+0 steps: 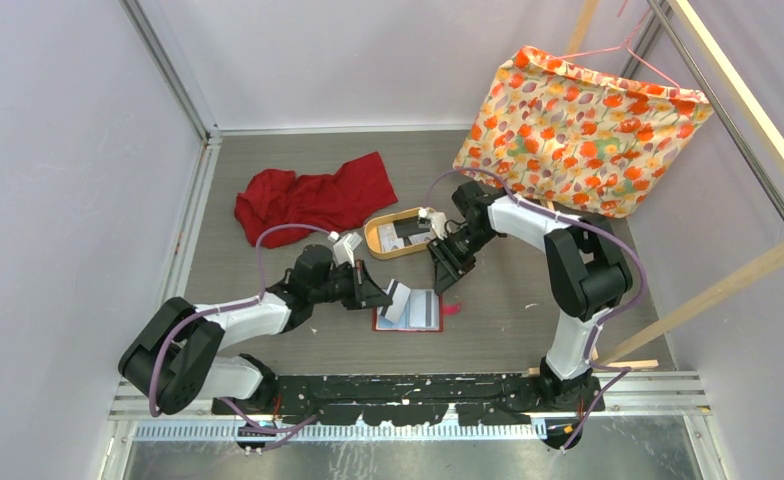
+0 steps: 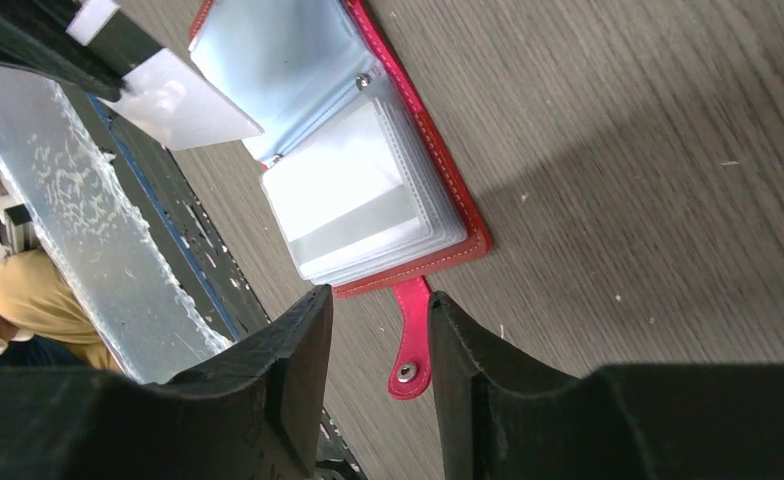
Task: Put the credit cards into the card holder
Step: Insert the credit card into the card holder.
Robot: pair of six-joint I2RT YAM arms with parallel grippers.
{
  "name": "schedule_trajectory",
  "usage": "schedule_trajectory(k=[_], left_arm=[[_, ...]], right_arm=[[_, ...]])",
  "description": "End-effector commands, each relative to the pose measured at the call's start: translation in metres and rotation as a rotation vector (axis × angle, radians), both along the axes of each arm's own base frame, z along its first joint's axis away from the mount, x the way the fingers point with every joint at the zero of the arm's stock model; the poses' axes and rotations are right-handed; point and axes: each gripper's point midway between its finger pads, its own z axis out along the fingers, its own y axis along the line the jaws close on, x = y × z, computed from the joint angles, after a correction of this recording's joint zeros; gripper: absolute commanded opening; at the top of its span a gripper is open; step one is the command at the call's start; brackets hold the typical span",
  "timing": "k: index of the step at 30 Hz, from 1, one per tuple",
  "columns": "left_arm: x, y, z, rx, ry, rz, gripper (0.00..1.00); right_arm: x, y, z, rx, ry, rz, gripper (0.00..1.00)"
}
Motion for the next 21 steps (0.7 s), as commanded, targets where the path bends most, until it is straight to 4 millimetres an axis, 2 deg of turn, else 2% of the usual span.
schedule_trajectory(k=[1, 8, 11, 15, 21], left_arm=[[0.008, -0.004, 0.013, -0.047, -0.079, 0.0, 0.0], [0.009, -0.005, 0.015, -0.061, -0.093, -0.007, 0.0], [0.008, -0.006, 0.013, -0.065, -0.09, -0.015, 0.0], [0.006, -0.006, 0.012, -0.073, -0.09, -0.021, 0.0], [0.004, -0.004, 0.013, -0.081, -0.101, -0.017, 0.0]], right_arm=[[0.009, -0.001, -0.003, -0.049, -0.01, -0.023, 0.45], [-0.009, -0.032, 0.007, -0.143, -0.028, 0.14, 0.45], [-0.019, -0.034, 0.005, -0.153, -0.016, 0.144, 0.45], [-0.021, -0.042, -0.005, -0.213, -0.029, 0.135, 0.47], [-0.028, -0.039, -0.015, -0.244, 0.0, 0.154, 0.47]])
